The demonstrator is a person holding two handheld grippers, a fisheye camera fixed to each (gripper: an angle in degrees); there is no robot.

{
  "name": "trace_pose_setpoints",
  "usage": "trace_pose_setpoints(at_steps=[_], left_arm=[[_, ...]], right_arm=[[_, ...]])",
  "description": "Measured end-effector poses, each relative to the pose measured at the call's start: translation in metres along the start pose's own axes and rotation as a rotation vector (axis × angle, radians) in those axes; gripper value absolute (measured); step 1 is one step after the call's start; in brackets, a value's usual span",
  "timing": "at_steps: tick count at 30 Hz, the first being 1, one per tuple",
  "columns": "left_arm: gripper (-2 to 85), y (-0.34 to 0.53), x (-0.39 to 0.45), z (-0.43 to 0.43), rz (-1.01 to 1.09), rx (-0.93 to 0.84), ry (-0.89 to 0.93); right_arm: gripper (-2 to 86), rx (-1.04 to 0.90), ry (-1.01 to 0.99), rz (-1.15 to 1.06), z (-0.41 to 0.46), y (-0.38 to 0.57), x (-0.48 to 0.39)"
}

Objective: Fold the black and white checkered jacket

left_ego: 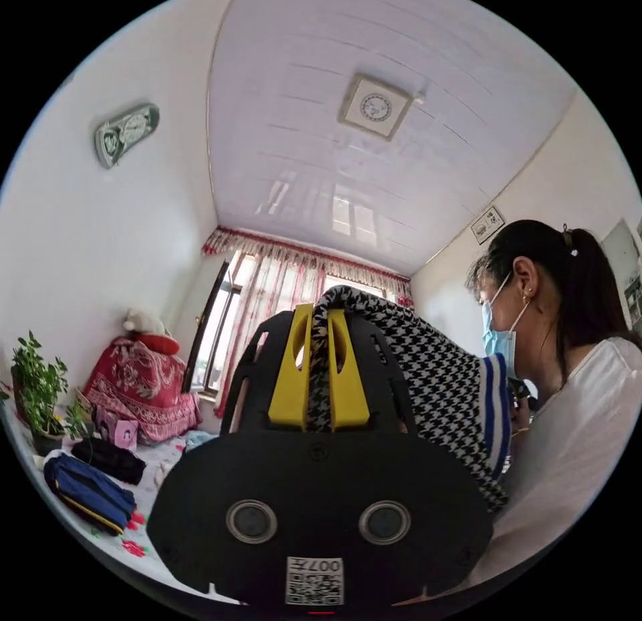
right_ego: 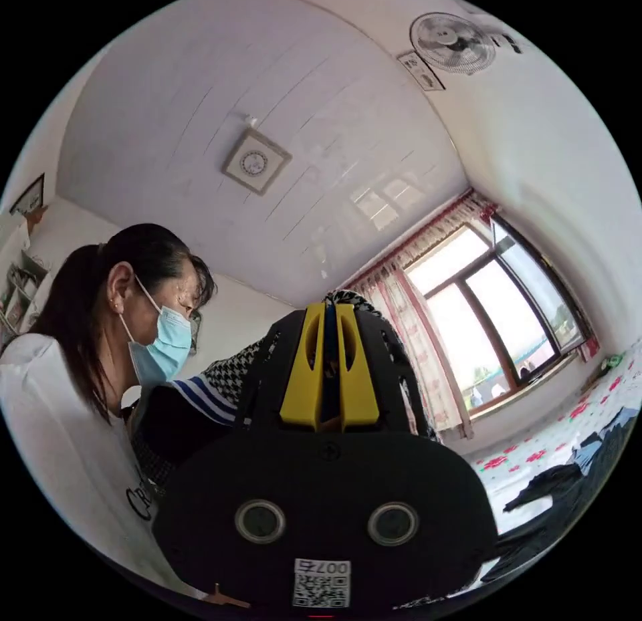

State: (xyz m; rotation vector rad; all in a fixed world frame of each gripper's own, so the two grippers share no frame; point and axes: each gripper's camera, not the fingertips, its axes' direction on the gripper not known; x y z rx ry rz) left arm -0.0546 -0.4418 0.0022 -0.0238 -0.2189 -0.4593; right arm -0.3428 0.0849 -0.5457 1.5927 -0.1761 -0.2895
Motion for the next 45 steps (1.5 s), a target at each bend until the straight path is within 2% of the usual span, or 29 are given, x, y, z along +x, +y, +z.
trace_pose_setpoints(at_steps=[3, 5, 8, 10, 11, 12, 13, 15, 17, 20, 23, 26, 28, 30, 33, 34, 37, 40, 42, 44, 45], left_arm=[[3.1, 0.01, 0.015, 0.03, 0.104, 0.02, -0.14], [3.4, 0.03, 0.0, 0.083, 0.096, -0.067, -0.16], [3.7, 0.068, -0.034, 0.159, 0.084, -0.218, -0.187], [4.4, 0.139, -0.086, 0.262, 0.102, -0.452, -0.236], [6.5, 0.187, -0.121, 0.319, 0.069, -0.633, -0.264], [7.5, 0.214, -0.142, 0.344, 0.024, -0.733, -0.286], [9.7, 0.267, -0.18, 0.38, -0.067, -0.923, -0.337], [11.5, 0.334, -0.214, 0.395, -0.148, -1.086, -0.393], [10.5, 0.403, -0.219, 0.372, -0.146, -1.152, -0.451], [8.8, 0.465, -0.206, 0.326, -0.099, -1.205, -0.467], [8.6, 0.562, -0.172, 0.255, -0.146, -1.412, -0.387], [8.7, 0.623, -0.127, 0.218, -0.15, -1.579, -0.264], [8.8, 0.656, -0.1, 0.211, -0.134, -1.671, -0.178], [9.6, 0.688, -0.077, 0.213, -0.103, -1.763, -0.086], [8.5, 0.747, -0.051, 0.215, 0.186, -1.938, -0.107], [7.2, 0.75, -0.05, 0.215, 0.229, -1.892, -0.045], [2.3, 0.76, -0.081, 0.227, 0.191, -1.972, -0.144], [0.4, 0.76, -0.119, 0.221, 0.178, -1.996, -0.246], [0.0, 0.758, -0.142, 0.211, 0.251, -2.006, -0.324], [-0.1, 0.751, -0.17, 0.203, 0.304, -2.029, -0.412], [0.0, 0.741, -0.193, 0.199, 0.257, -2.02, -0.456]], right_arm=[[1.2, -0.011, 0.257, -0.211, 0.02, 0.003, -0.047], [1.5, -0.051, 0.332, -0.296, 0.044, 0.017, -0.051], [2.6, -0.259, 0.343, -0.273, 0.106, 0.047, -0.013], [3.8, -0.41, 0.348, -0.202, 0.151, 0.079, 0.032], [4.9, -0.508, 0.368, -0.13, 0.181, 0.108, 0.07], [6.0, -0.635, 0.4, -0.052, 0.209, 0.145, 0.111], [6.5, -0.709, 0.422, 0.001, 0.221, 0.165, 0.134], [8.0, -1.014, 0.487, 0.152, 0.238, 0.245, 0.206], [8.6, -1.09, 0.549, 0.218, 0.211, 0.28, 0.232], [9.6, -1.207, 0.528, 0.326, 0.138, 0.326, 0.254], [10.3, -1.374, 0.584, 0.421, 0.051, 0.362, 0.26], [10.9, -1.467, 0.644, 0.48, -0.012, 0.376, 0.25], [11.2, -1.514, 0.641, 0.466, -0.025, 0.381, 0.24], [11.6, -1.61, 0.596, 0.362, -0.02, 0.393, 0.227], [11.9, -1.723, 0.539, 0.199, 0.001, 0.417, 0.216], [11.9, -1.737, 0.531, 0.173, 0.006, 0.422, 0.215], [12.0, -1.782, 0.533, 0.089, 0.022, 0.448, 0.22], [10.8, -1.87, 0.506, 0.216, 0.023, 0.478, 0.244], [6.4, -1.808, 0.495, 0.386, 0.022, 0.47, 0.265], [2.6, -1.745, 0.501, 0.445, 0.022, 0.448, 0.278], [1.7, -1.702, 0.483, 0.41, 0.025, 0.429, 0.283]])
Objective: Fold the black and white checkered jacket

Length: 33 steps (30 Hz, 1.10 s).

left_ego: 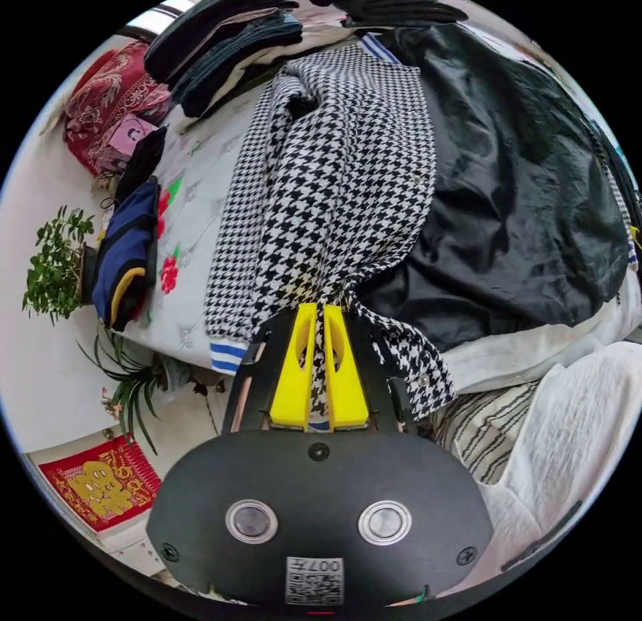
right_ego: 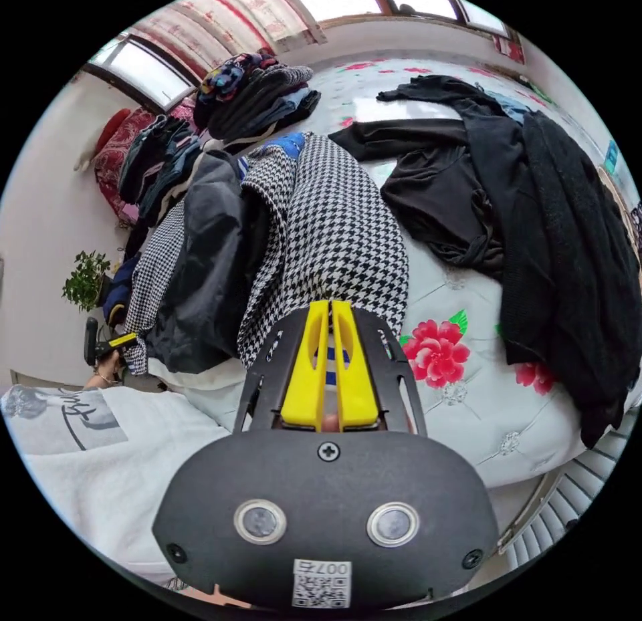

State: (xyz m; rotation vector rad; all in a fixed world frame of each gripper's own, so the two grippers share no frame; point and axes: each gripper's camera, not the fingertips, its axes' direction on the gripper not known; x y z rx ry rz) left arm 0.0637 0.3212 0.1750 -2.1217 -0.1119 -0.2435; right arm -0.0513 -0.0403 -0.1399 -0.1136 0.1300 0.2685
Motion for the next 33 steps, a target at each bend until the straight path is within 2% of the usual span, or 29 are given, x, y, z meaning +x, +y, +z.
trace_pose_setpoints(at_steps=[1, 3, 4, 6, 8, 9, 10, 12, 15, 21, 25, 31, 33], left_arm=[[0.2, 0.004, -0.027, -0.001, -0.081, 0.01, 0.05], [0.9, 0.011, -0.063, -0.005, -0.215, 0.034, 0.116], [1.9, 0.015, -0.078, -0.008, -0.274, 0.054, 0.159], [3.7, 0.023, -0.086, -0.014, -0.332, 0.098, 0.192], [5.5, 0.037, -0.08, -0.028, -0.372, 0.17, 0.204], [5.7, 0.042, -0.077, -0.033, -0.377, 0.196, 0.202], [6.1, 0.052, -0.068, -0.044, -0.378, 0.249, 0.197], [6.3, 0.067, -0.054, -0.06, -0.372, 0.328, 0.184], [5.7, 0.084, -0.047, -0.087, -0.378, 0.44, 0.161], [6.7, 0.061, -0.039, -0.107, -0.195, 0.491, 0.325], [6.7, 0.032, 0.006, -0.079, -0.063, 0.4, 0.434], [6.1, 0.008, 0.054, -0.044, 0.073, 0.28, 0.527], [6.1, 0.001, 0.054, -0.036, 0.083, 0.262, 0.515]], right_arm=[[1.3, 0.026, 0.033, -0.017, -0.011, -0.001, 0.002], [0.9, 0.135, 0.309, 0.002, -0.064, -0.008, 0.016], [0.9, 0.181, 0.343, 0.017, -0.079, -0.009, 0.02], [1.5, 0.382, 0.538, 0.159, -0.133, -0.003, 0.033], [3.6, 0.486, 0.667, 0.21, -0.157, 0.006, 0.031], [4.9, 0.512, 0.631, 0.176, -0.162, 0.012, 0.024], [5.6, 0.505, 0.578, 0.142, -0.16, 0.014, 0.019], [7.0, 0.369, 0.265, -0.039, -0.123, 0.02, -0.003], [8.6, 0.195, 0.094, -0.108, -0.049, 0.03, -0.034], [8.9, 0.135, 0.118, -0.27, 0.009, -0.007, -0.098], [8.8, 0.114, 0.213, -0.433, 0.03, -0.043, -0.138], [8.3, -0.051, 0.384, -0.731, 0.099, -0.094, -0.206], [7.7, -0.184, 0.462, -0.791, 0.143, -0.11, -0.212]])
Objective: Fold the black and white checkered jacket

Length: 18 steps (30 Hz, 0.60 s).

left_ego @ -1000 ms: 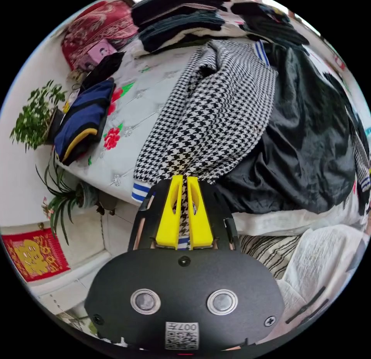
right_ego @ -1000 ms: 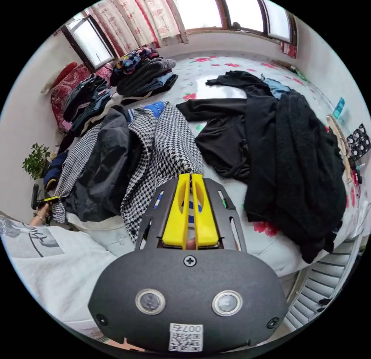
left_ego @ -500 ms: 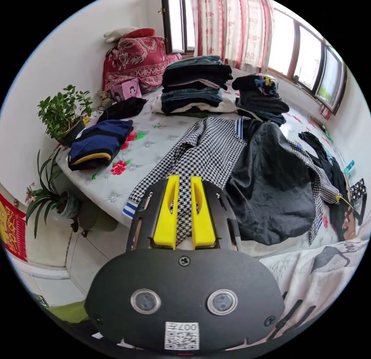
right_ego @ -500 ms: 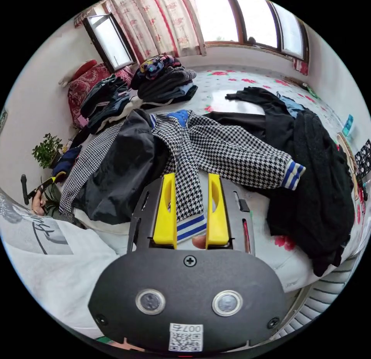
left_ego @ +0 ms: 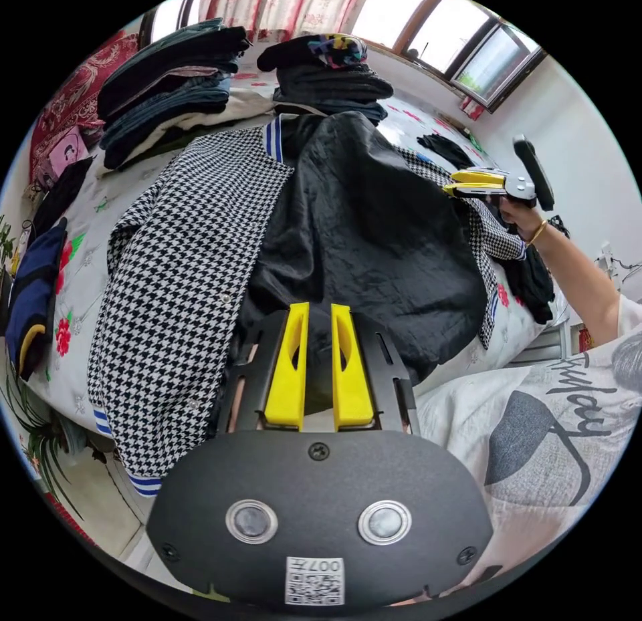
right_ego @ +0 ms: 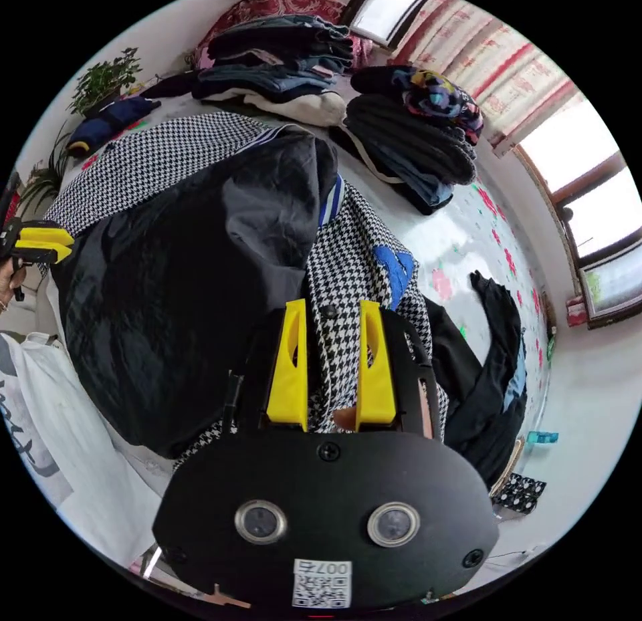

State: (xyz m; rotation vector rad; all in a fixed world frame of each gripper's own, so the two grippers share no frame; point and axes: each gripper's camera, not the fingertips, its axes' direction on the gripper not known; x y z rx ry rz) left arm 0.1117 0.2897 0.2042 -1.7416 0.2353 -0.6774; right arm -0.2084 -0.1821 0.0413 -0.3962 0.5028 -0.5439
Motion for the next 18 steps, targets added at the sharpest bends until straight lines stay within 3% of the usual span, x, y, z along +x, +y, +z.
trace_pose_setpoints(at_steps=[3, 7, 10, 12, 15, 18], left_arm=[[6.0, -0.009, -0.025, 0.008, -0.031, -0.02, -0.025], [5.7, -0.015, -0.075, 0.02, -0.11, -0.077, -0.103], [5.2, -0.015, -0.106, 0.031, -0.146, -0.123, -0.119], [4.7, -0.017, -0.12, 0.038, -0.157, -0.144, -0.113], [0.4, -0.024, -0.133, 0.041, -0.176, -0.159, -0.162], [-0.6, -0.034, -0.146, 0.027, -0.202, -0.109, -0.188]], right_arm=[[6.5, -0.173, 0.02, -0.035, 0.04, -0.018, 0.01], [5.6, -0.117, -0.096, 0.016, 0.014, -0.017, 0.053], [5.2, 0.1, -0.381, 0.219, -0.038, 0.0, 0.126], [5.1, 0.333, -0.705, 0.431, -0.069, 0.018, 0.189], [5.2, 0.547, -0.93, 0.536, -0.091, 0.016, 0.225], [5.6, 0.664, -1.033, 0.535, -0.099, -0.013, 0.218]])
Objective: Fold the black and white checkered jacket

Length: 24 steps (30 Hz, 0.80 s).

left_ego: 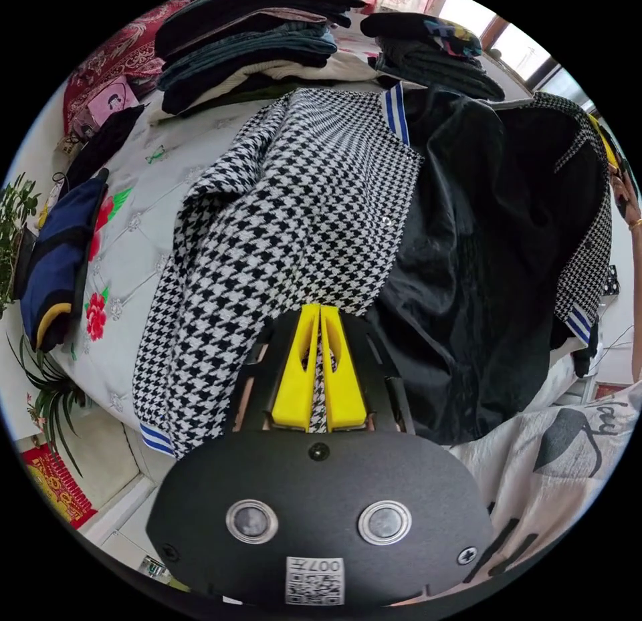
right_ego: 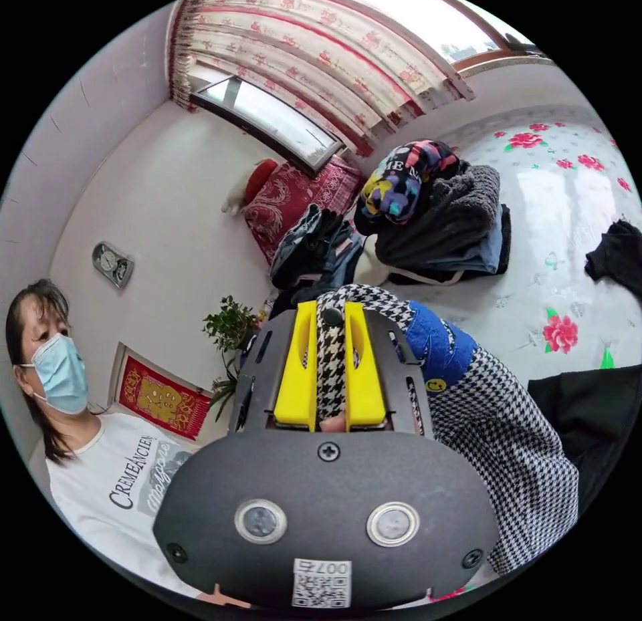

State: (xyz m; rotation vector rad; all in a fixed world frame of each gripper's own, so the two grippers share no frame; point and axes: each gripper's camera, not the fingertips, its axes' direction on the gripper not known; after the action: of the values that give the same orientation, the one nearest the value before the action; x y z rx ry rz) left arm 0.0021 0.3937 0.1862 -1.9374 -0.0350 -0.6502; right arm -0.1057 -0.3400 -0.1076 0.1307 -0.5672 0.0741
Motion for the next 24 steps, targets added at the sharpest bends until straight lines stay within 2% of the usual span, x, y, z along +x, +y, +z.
trace_pose_setpoints(at_steps=[2, 4, 6, 9, 12, 14, 16, 20, 24], left_arm=[[-0.8, -0.008, -0.01, -0.004, -0.012, 0.003, -0.048], [-0.9, -0.013, -0.027, -0.01, -0.052, 0.023, -0.071], [-0.9, -0.011, -0.043, -0.019, -0.122, 0.068, -0.037], [-0.9, 0.005, -0.062, -0.04, -0.226, 0.135, 0.015], [-0.8, 0.029, -0.057, -0.068, -0.274, 0.216, -0.03], [-0.6, 0.041, -0.042, -0.087, -0.236, 0.279, -0.019], [-0.2, 0.047, -0.008, -0.098, -0.102, 0.311, 0.085], [2.1, 0.049, 0.082, -0.071, 0.205, 0.183, 0.271], [4.3, 0.063, 0.149, -0.032, 0.366, 0.054, 0.38]], right_arm=[[6.0, -0.015, 0.007, -0.014, 0.032, -0.002, -0.002], [6.7, -0.083, 0.133, -0.037, 0.078, 0.006, 0.006], [7.6, -0.29, 0.35, 0.016, 0.134, 0.031, 0.031], [8.5, -0.227, 0.4, -0.075, 0.107, 0.075, 0.021], [9.7, -0.247, 0.483, -0.141, 0.057, 0.131, 0.008], [10.3, -0.287, 0.529, -0.153, 0.027, 0.173, 0.005], [10.9, -0.327, 0.55, -0.122, -0.001, 0.216, 0.006], [12.5, -0.416, 0.549, -0.077, -0.022, 0.307, 0.001], [12.2, -0.494, 0.568, -0.163, 0.025, 0.355, -0.013]])
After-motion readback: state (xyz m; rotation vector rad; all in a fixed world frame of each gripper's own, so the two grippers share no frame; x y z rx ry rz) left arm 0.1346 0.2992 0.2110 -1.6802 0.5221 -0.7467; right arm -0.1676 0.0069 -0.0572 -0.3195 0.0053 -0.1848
